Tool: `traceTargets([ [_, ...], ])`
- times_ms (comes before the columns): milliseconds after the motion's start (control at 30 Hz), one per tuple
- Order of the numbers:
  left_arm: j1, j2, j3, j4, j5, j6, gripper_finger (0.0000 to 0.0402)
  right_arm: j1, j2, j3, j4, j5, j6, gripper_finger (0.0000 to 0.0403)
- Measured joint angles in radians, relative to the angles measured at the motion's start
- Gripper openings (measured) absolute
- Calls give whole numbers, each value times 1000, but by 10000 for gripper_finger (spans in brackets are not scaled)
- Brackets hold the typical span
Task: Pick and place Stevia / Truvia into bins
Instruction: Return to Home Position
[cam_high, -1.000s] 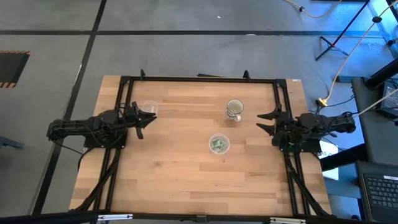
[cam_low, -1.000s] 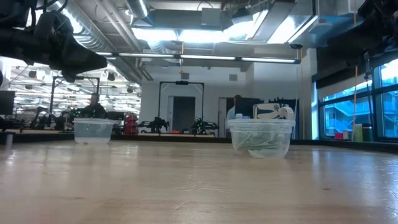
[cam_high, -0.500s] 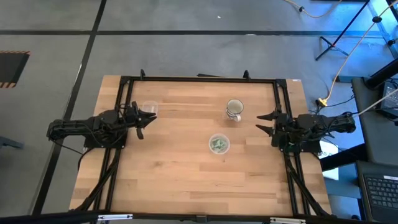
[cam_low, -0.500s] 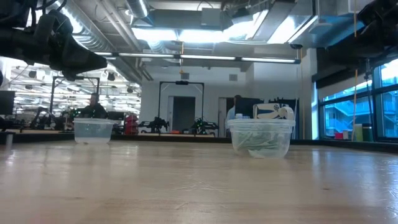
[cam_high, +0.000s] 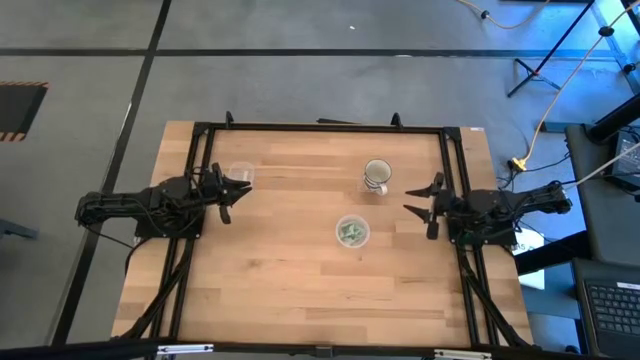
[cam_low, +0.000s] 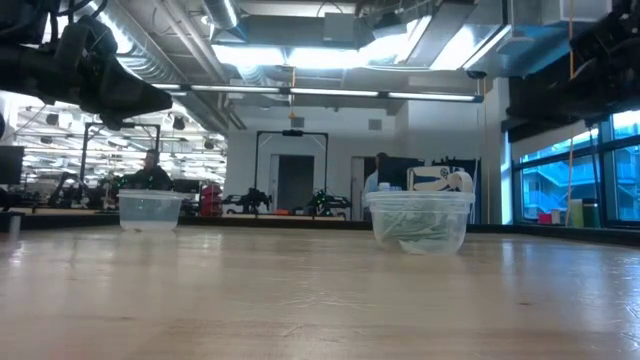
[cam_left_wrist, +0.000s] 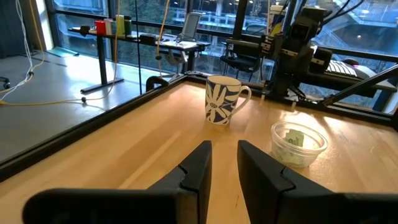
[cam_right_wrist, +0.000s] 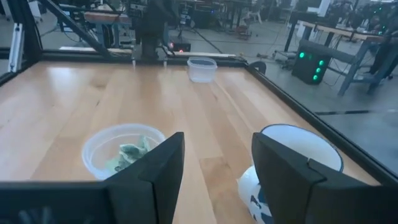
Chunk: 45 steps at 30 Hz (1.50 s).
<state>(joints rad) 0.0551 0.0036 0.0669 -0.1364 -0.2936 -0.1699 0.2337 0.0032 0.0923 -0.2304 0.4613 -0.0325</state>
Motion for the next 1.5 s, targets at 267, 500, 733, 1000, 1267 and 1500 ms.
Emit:
traceTargets([
  [267,0,0,0,0,0,0,72,0,1,-3,-4,-11,68,192],
  [500,0,0,0,0,-1,0,72,0,1,-3,-5,-10,185,192],
  [733,0,1,0,0,-1,0,72,0,1,-3,-5,-10,183,192],
  [1000,0,1,0,0,-1,0,72,0,1,-3,-6,-10,183,192],
  [1267,0,1,0,0,-1,0,72,0,1,-3,-6,-9,182,192],
  [1500,0,1,0,0,-1,0,72,0,1,-3,-6,-9,182,192],
])
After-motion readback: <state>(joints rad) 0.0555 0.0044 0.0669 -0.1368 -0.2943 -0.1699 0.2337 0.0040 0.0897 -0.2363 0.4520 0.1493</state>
